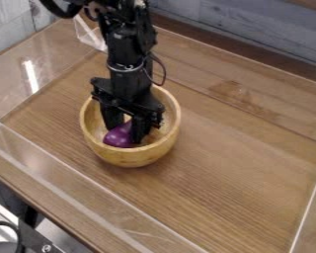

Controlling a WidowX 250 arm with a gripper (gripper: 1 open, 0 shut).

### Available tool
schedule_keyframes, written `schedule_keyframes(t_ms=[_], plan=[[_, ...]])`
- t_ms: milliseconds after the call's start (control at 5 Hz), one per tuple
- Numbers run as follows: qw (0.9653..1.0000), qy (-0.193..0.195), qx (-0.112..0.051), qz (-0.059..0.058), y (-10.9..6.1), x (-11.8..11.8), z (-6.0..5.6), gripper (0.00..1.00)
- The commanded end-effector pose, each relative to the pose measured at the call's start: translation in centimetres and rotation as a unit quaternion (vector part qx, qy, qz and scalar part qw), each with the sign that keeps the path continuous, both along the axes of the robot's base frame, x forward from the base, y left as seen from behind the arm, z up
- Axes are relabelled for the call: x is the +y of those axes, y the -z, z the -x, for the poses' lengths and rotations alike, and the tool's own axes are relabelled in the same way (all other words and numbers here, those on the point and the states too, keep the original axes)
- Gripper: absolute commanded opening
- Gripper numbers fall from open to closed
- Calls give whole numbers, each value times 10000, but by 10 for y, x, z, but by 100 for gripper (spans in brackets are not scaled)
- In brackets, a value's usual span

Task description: Remove the purple eggplant from inside the brown bowl and put it on the table

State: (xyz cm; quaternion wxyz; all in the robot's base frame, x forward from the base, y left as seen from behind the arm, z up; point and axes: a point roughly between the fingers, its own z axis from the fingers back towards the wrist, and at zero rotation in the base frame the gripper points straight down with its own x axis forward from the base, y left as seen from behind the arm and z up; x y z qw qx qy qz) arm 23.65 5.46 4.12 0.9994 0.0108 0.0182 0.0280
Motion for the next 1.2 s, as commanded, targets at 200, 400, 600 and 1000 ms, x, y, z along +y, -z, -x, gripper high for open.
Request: schedule_keyframes(t_ms=[200,400,600,1000], plan=[[9999,-70,-115,19,-8,2,-1,0],[9999,-87,-108,39,-10,2,0,0],[9999,-103,-105,60,-11,1,1,0],[9999,-82,-98,113,-14,-2,4,0]])
